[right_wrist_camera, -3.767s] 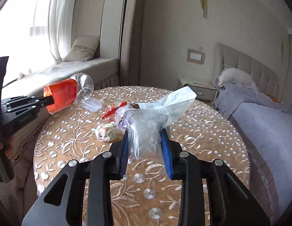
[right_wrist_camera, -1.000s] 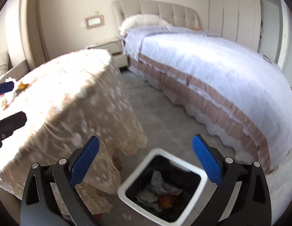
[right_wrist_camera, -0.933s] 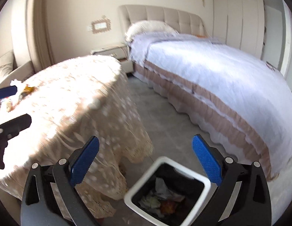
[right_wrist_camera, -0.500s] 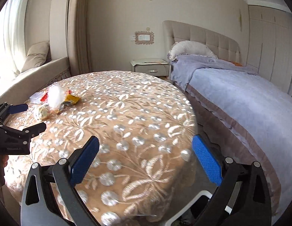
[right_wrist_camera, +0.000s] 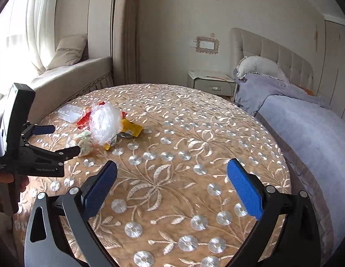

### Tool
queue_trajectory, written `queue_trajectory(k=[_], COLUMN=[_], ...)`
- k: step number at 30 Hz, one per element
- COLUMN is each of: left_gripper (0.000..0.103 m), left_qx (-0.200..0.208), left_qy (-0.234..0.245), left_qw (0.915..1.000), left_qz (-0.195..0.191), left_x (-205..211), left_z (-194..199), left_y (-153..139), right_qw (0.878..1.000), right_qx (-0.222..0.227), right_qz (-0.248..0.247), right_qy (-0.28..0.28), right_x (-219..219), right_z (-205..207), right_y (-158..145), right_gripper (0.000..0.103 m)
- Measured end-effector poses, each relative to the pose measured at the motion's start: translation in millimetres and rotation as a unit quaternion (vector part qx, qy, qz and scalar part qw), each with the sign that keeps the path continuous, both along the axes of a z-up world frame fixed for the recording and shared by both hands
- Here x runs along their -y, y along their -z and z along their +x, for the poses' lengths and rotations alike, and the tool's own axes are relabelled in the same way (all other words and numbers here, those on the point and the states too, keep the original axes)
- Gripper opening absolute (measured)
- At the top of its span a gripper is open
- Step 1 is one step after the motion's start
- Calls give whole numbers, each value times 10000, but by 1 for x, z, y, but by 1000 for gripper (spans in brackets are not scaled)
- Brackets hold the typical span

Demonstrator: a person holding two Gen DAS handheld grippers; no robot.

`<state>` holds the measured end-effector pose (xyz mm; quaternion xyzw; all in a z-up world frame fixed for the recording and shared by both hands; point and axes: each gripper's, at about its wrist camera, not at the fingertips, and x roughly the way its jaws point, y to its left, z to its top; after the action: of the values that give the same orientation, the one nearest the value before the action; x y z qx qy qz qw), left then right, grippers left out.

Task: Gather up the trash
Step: 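Grasp the tissue-wrapped red item with the left gripper while the right grasps the crumpled clear bag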

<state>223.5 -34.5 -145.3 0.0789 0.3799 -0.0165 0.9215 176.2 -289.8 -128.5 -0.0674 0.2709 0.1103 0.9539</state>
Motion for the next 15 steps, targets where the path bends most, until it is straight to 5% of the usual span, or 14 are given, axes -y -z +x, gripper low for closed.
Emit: queue_trajectory(k=[5, 9, 13, 15], left_gripper=[95, 54, 50, 50], left_qx=[-200, -486, -374, -360], left_qy=[130, 447, 649, 672], left_qw=[9997, 9978, 9971, 9971], left_qz=[33, -85, 162, 84], left_x=[-2, 0, 6, 4], left_z=[15, 25, 23, 22], left_y=[10, 20, 25, 24], right_qw=[9994, 9970, 9921, 9892], right_qx=[-110, -308, -613, -793], right_qz=[-25, 122, 188, 155], right_qy=[-334, -705, -1075, -1219], right_x=[-29, -52, -79, -92], right_z=[27, 56, 86, 98], right_y=[-1, 0, 5, 12], right_gripper=[99, 99, 98, 84])
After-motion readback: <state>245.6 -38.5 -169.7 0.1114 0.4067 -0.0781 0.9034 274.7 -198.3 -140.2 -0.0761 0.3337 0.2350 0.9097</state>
